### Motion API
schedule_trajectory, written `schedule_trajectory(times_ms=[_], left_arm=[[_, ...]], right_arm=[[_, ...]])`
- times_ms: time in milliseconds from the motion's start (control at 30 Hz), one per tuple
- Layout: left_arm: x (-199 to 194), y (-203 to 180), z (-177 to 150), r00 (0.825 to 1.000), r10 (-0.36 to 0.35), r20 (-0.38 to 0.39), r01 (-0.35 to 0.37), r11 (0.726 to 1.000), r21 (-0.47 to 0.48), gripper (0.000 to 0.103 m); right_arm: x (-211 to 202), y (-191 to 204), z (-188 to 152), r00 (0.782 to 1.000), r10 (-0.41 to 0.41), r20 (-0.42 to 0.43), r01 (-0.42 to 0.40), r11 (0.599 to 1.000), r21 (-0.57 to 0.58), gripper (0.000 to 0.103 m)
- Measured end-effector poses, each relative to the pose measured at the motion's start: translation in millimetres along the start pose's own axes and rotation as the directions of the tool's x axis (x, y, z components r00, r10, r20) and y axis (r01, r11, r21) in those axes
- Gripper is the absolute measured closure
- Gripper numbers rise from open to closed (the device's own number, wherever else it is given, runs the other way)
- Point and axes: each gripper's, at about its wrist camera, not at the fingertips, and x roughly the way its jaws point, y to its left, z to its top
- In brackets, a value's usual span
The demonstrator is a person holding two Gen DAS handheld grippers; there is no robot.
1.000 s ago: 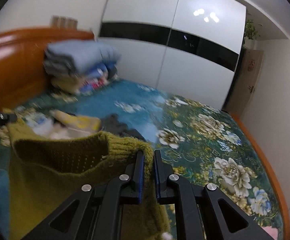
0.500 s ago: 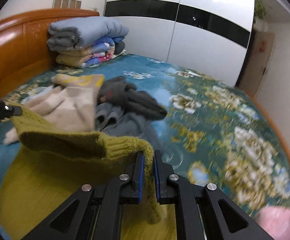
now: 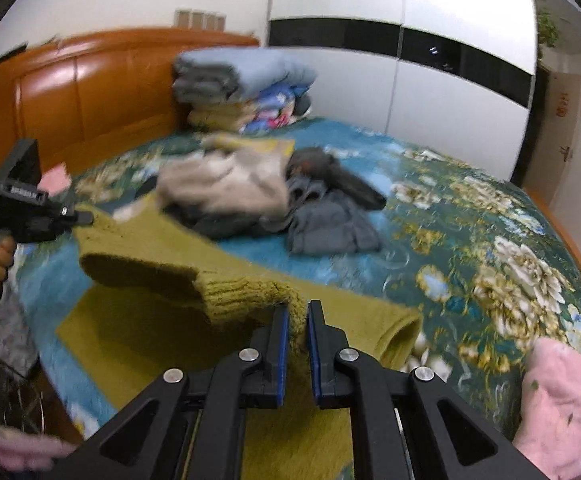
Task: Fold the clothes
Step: 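Lower the sweater flat onto the bed with both grippers and release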
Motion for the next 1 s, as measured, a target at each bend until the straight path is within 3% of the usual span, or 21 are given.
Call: schedule_trajectory(times_ms=[300, 433, 533, 700, 867, 1000], left_arm=[[27, 50, -52, 0.979, 0.152, -0.133, -0.164, 0.983, -0.08, 0.094], [35, 60, -61, 0.973, 0.166, -0.163, -0.184, 0.978, -0.102, 0.093], [35, 59, -62, 0.973, 0.171, -0.156, -0.188, 0.977, -0.099, 0.093], [34, 57, -63, 0.974, 0.17, -0.146, -0.185, 0.978, -0.095, 0.093], [31, 63, -63, 0.979, 0.147, -0.139, -0.163, 0.98, -0.113, 0.093], [33, 68, -62, 0.981, 0.134, -0.142, -0.154, 0.978, -0.138, 0.091]], right_arm=[[24, 17, -82, 0.975, 0.101, -0.2, -0.088, 0.994, 0.072, 0.093], [28, 15, -103, 0.96, 0.131, -0.249, -0.102, 0.987, 0.127, 0.093], [25, 9, -112, 0.956, 0.145, -0.256, -0.101, 0.979, 0.179, 0.089], [4, -9, -120, 0.963, 0.198, -0.182, -0.137, 0.944, 0.299, 0.089], [17, -40, -137, 0.94, 0.313, -0.137, -0.182, 0.798, 0.574, 0.071], [37, -63, -155, 0.91, 0.414, -0.034, -0.246, 0.604, 0.758, 0.07]])
